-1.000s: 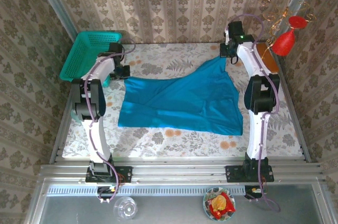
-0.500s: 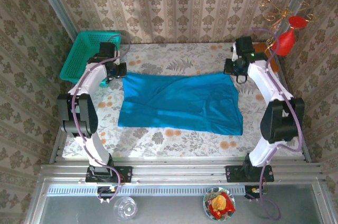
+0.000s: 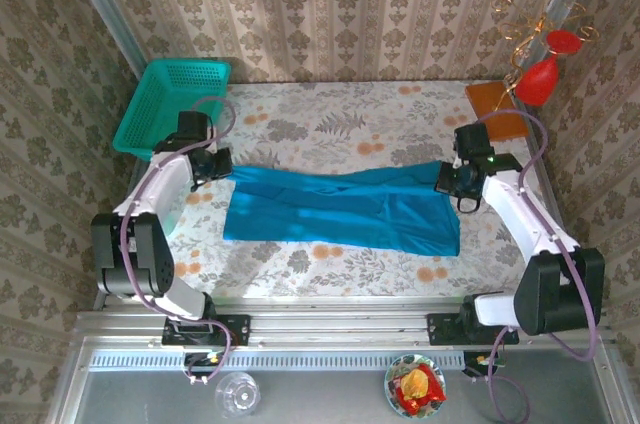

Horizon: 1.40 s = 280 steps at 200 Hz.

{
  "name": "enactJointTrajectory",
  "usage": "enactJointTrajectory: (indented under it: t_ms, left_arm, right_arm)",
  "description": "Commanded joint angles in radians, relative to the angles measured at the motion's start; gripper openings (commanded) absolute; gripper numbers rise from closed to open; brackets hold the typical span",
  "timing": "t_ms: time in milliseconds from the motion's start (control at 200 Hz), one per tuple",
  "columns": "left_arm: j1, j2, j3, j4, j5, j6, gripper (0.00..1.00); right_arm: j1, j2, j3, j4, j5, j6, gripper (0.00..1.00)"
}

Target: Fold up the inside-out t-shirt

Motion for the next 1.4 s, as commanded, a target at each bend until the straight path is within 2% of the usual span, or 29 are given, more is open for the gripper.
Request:
enactJointTrajectory:
  t_ms: [0,210,240,295,325,385,470,595,675,920,1080,1205,1245,1305,1395]
  left_arm:
    - [0.007,-0.032,-0.053,0.007,0.007,-0.033,0.0]
    - [0.007,-0.07,-0.165,0.041,0.015,-0.073,0.01]
    - [0.007,-0.074,-0.175,0.044,0.016,-0.078,0.05]
    - [0.007,-0.087,-0.184,0.041,0.015,-0.082,0.14]
    - [0.007,-0.099,-0.186,0.038,0.011,-0.083,0.18]
    - [0.007,-0.122,-0.183,0.03,-0.004,-0.081,0.24]
    - [0.003,-0.144,-0.154,0.007,-0.014,-0.066,0.27]
    - [-0.044,-0.125,-0.078,-0.033,0.005,-0.034,0.28]
    - [-0.096,-0.079,-0.023,-0.046,0.046,-0.023,0.27]
    - [-0.246,0.15,0.128,-0.085,0.133,-0.011,0.2]
    - [-0.297,0.263,0.141,-0.097,0.164,-0.019,0.18]
    - [-0.304,0.327,0.11,-0.093,0.156,-0.025,0.16]
    - [-0.304,0.336,0.1,-0.089,0.15,-0.027,0.15]
    - [-0.304,0.334,0.081,-0.071,0.145,-0.03,0.14]
    - [-0.305,0.323,0.078,-0.06,0.132,-0.033,0.14]
  right_arm:
    - [-0.006,-0.047,-0.061,-0.01,0.065,0.062,0.0]
    - [-0.006,-0.119,-0.169,0.004,0.12,0.136,0.02]
    - [-0.006,-0.124,-0.174,0.001,0.124,0.141,0.06]
    - [-0.006,-0.13,-0.17,-0.009,0.134,0.146,0.24]
    - [-0.005,-0.13,-0.161,-0.014,0.136,0.147,0.3]
    - [0.002,-0.131,-0.138,-0.019,0.132,0.139,0.33]
    - [0.019,-0.105,-0.091,-0.004,0.074,0.105,0.35]
    - [0.069,0.007,-0.001,0.018,-0.069,0.038,0.38]
    - [0.11,0.118,0.076,0.004,-0.11,-0.002,0.39]
    - [0.175,0.423,0.294,-0.056,-0.106,-0.061,0.42]
    - [0.183,0.532,0.349,-0.056,-0.12,-0.081,0.46]
    - [0.184,0.573,0.355,-0.075,-0.114,-0.087,0.46]
    - [0.185,0.574,0.353,-0.086,-0.121,-0.089,0.43]
    - [0.192,0.557,0.345,-0.104,-0.121,-0.089,0.35]
    - [0.209,0.494,0.316,-0.13,-0.115,-0.08,0.14]
